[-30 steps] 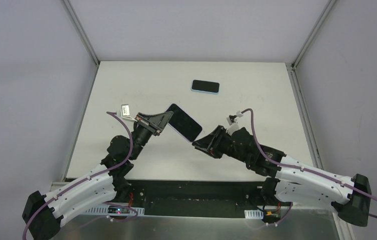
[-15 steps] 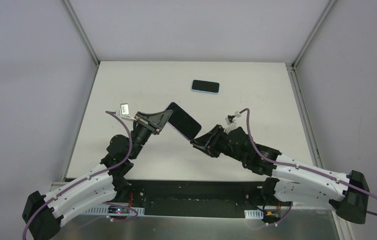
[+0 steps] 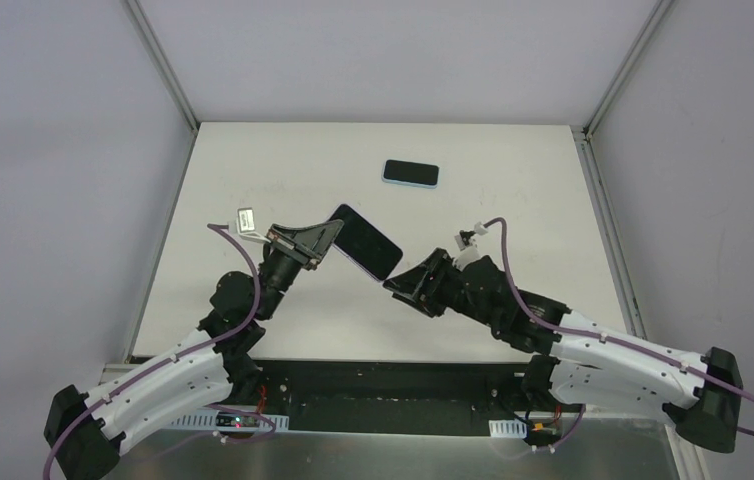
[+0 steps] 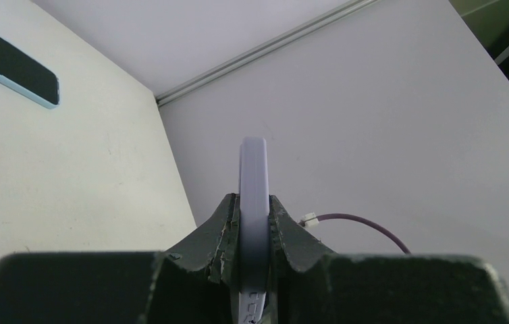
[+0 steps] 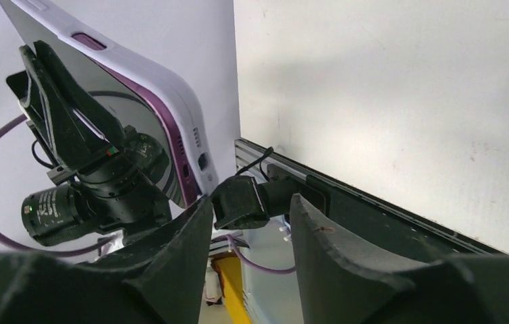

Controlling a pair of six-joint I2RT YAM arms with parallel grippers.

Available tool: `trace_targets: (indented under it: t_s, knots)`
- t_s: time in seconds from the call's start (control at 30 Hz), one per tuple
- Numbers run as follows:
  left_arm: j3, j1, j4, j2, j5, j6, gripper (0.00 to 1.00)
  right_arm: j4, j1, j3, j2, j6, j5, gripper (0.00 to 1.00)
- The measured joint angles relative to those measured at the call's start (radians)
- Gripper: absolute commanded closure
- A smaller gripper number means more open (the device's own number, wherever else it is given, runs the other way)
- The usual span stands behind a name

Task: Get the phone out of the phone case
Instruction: Remove the phone case from the phone.

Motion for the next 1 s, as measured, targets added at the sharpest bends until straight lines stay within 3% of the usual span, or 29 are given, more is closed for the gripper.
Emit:
trace_targets:
  t_s: [0.43,1.0]
  knots:
    - [0.0,-0.018,-0.004,-0.032,0.025,-0.023,1.0,-0.264,-0.007,0.003,-0.317,-0.186,0.101,0.48]
    - [0.019,-0.017,-0.006,0.053,0.165,-0.122,1.0,-0.264,-0.013,0.023,-0.303,-0.203,0.114,0.49]
